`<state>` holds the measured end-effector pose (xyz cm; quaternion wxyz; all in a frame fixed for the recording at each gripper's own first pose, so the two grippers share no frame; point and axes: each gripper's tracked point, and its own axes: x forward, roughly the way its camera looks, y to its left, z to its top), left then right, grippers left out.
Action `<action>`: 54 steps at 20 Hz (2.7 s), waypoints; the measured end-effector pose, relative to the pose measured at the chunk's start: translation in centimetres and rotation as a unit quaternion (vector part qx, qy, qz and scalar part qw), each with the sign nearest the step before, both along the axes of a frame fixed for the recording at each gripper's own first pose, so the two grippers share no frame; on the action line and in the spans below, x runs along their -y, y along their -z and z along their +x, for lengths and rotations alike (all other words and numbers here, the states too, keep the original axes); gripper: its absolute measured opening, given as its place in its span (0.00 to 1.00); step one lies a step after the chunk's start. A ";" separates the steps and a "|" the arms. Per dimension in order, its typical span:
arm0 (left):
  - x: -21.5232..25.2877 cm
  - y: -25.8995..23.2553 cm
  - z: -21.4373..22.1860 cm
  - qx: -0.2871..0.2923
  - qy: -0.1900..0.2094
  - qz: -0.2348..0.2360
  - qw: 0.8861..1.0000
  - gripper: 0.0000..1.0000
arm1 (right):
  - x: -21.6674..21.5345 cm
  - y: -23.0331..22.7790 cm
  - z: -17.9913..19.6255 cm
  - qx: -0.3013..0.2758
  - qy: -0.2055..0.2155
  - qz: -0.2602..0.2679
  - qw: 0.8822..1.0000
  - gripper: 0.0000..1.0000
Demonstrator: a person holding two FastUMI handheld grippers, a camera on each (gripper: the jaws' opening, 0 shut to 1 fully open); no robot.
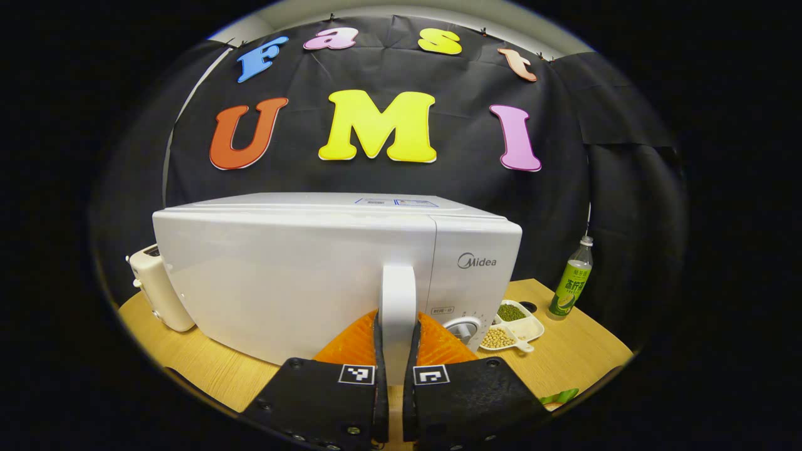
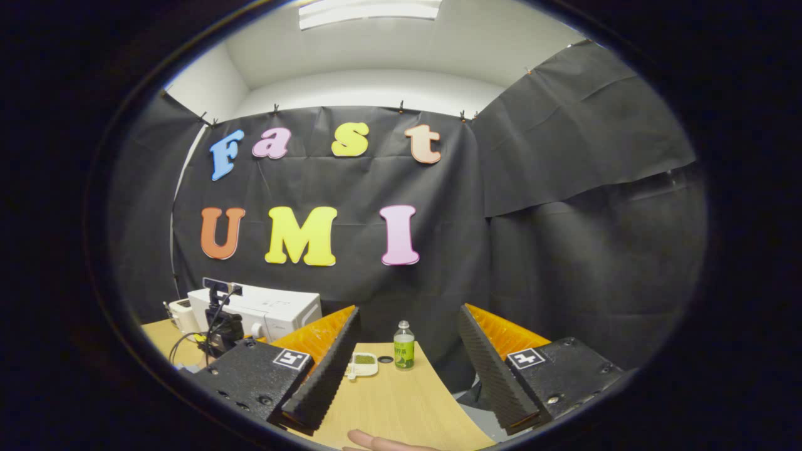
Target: Open the microwave oven with the left hand, put the food in, and close the microwave oven.
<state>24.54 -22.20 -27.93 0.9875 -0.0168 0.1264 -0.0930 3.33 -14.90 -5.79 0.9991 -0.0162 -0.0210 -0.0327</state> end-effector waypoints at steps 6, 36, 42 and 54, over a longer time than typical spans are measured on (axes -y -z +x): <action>-2.0 -0.1 -6.0 0.001 0.065 -0.018 0.998 0.08 | -0.4 1.6 0.4 -0.016 0.001 0.009 1.000 0.99; -37.1 -5.6 -27.7 0.032 -0.154 -0.002 0.988 0.95 | -11.7 11.7 1.9 -0.149 -0.055 -0.017 0.987 0.92; -36.3 -9.9 -28.1 0.055 -0.165 0.013 0.985 0.95 | -11.5 14.1 4.6 -0.210 -0.084 -0.055 0.973 1.00; -28.8 -17.7 -28.6 0.108 -0.132 0.020 0.985 0.95 | -14.4 21.8 9.9 -0.416 -0.225 0.084 0.877 0.99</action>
